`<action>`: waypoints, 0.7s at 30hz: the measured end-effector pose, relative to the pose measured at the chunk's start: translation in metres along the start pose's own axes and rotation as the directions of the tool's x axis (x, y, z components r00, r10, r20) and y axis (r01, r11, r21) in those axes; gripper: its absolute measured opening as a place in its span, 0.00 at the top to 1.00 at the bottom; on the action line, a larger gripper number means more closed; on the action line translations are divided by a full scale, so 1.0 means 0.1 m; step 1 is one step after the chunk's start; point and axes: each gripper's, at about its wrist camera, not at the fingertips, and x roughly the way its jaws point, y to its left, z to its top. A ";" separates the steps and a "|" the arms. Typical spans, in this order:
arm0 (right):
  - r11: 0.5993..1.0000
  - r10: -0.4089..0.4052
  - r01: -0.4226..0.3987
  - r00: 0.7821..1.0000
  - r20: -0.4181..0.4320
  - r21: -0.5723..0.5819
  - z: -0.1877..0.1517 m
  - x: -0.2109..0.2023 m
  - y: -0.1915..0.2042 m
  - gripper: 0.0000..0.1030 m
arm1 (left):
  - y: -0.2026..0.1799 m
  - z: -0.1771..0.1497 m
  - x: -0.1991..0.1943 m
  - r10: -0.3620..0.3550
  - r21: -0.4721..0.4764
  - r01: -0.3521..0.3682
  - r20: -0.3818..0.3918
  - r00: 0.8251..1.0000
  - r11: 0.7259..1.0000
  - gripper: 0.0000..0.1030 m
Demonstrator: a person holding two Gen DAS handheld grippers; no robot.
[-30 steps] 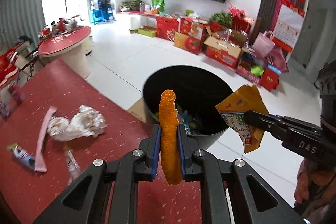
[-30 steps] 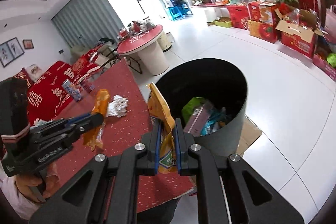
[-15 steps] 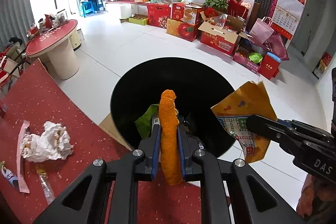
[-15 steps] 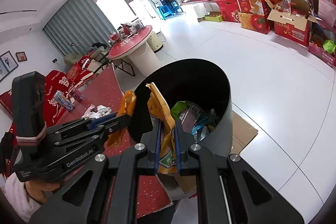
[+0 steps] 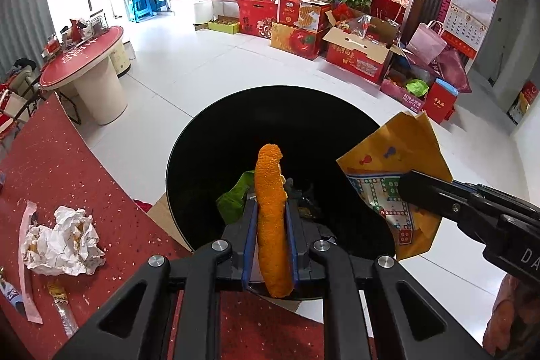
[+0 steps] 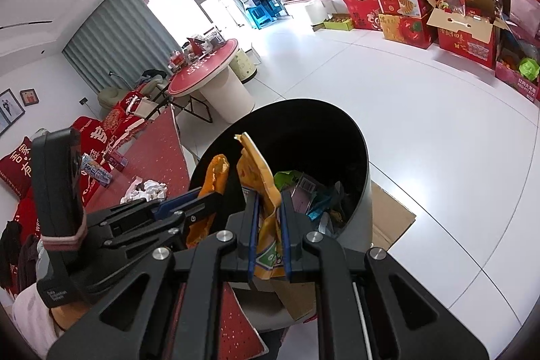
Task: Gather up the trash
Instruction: 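Carry the orange stick and yellow bag over the black bin opening, then open both tools to drop the orange stick and yellow bag into the bin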
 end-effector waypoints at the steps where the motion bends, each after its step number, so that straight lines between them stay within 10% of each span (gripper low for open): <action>1: 1.000 -0.001 0.001 1.000 0.000 0.002 0.00 0.01 0.01 0.87 | 0.00 0.01 0.02 0.002 0.002 -0.002 0.000 1.000 1.000 0.00; 18: 0.999 -0.029 0.030 0.999 -0.033 0.033 0.05 0.21 -0.01 0.85 | 0.15 -0.06 -0.22 0.050 -0.016 -0.049 0.079 0.996 0.999 0.00; 21: 0.999 -0.038 0.039 0.998 -0.043 0.029 0.07 0.23 0.00 0.72 | 0.19 -0.11 -0.32 0.050 -0.028 -0.048 0.090 0.995 0.998 0.00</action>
